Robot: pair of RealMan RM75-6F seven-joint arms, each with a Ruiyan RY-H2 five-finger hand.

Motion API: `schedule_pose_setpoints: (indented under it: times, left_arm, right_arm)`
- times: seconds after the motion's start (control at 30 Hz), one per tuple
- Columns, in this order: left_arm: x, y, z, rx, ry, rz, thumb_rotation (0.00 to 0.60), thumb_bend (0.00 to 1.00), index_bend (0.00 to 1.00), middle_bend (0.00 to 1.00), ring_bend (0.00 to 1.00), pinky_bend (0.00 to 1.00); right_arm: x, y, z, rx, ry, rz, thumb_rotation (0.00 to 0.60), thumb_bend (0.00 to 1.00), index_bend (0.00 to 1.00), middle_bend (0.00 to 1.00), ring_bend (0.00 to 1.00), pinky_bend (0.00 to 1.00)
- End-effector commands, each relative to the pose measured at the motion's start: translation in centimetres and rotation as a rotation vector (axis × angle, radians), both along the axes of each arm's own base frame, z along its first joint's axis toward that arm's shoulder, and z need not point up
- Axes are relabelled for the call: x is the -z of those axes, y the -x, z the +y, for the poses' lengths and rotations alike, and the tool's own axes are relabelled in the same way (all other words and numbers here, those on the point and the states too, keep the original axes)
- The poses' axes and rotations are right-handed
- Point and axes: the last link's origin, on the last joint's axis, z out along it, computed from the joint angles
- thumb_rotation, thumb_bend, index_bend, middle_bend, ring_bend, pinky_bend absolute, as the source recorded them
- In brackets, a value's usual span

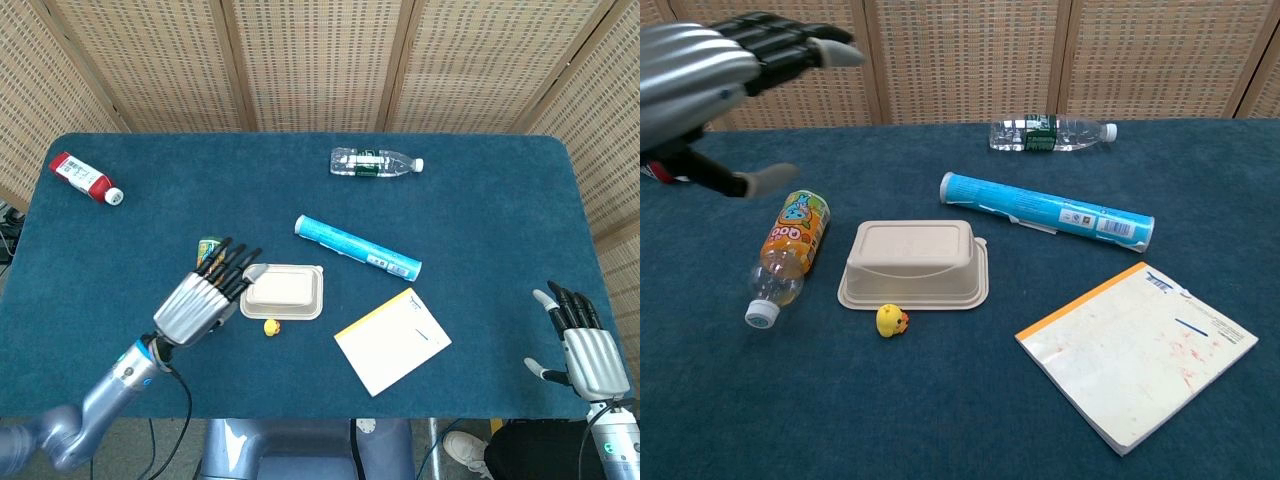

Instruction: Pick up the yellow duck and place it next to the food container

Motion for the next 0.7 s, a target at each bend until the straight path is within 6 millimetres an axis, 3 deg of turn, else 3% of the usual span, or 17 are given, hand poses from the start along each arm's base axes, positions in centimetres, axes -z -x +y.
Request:
schedule_pose_setpoints:
  times: [0.03, 0.3, 0.7]
  left_arm:
    - [-3.9, 5.1, -3.8, -0.232, -0.077, -0.040, 0.600, 0.38, 0.00, 0.00, 0.00, 0.00]
    - [-6.6, 12.0, -8.6, -0.513, -0.116, -0.058, 0.600, 0.37, 0.00, 0.00, 0.00, 0.00]
    - [-7.3, 16.6, -12.3, -0.694, -0.135, -0.047, 0.600, 0.36, 0.00, 0.00, 0.00, 0.00]
  right_arm:
    - [0.1, 0.0, 0.1, -0.009, -0.001, 0.010, 0.600, 0.00, 0.09, 0.00, 0.00, 0.00]
    - [0.9, -0.3, 0.3, -0.036, -0.018, 0.040, 0.600, 0.00, 0.09, 0.00, 0.00, 0.00]
    - [1.6, -0.7, 0.6, -0.065, -0.032, 0.072, 0.600, 0.00, 0.09, 0.00, 0.00, 0.00]
